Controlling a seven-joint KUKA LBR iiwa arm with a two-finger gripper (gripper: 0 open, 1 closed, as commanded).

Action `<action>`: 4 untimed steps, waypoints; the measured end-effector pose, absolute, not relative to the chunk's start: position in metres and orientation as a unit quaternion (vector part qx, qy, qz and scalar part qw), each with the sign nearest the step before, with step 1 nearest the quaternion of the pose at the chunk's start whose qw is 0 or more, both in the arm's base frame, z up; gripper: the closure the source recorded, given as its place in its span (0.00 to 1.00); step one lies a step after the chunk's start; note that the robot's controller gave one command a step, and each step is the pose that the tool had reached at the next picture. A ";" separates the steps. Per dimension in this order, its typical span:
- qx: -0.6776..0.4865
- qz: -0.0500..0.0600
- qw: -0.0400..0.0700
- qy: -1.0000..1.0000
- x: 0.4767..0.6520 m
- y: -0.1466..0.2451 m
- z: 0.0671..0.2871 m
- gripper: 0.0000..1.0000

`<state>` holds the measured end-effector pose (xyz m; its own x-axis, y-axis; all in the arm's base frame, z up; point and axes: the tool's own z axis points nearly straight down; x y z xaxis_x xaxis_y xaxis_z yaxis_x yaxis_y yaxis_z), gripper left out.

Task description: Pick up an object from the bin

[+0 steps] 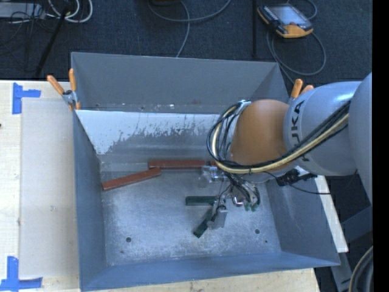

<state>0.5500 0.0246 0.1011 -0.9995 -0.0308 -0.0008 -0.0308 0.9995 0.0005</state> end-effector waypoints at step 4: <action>0.092 0.002 -0.001 0.996 0.541 0.028 0.072 1.00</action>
Offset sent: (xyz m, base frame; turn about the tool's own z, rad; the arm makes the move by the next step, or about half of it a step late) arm -0.0035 -0.0058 0.0067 0.1332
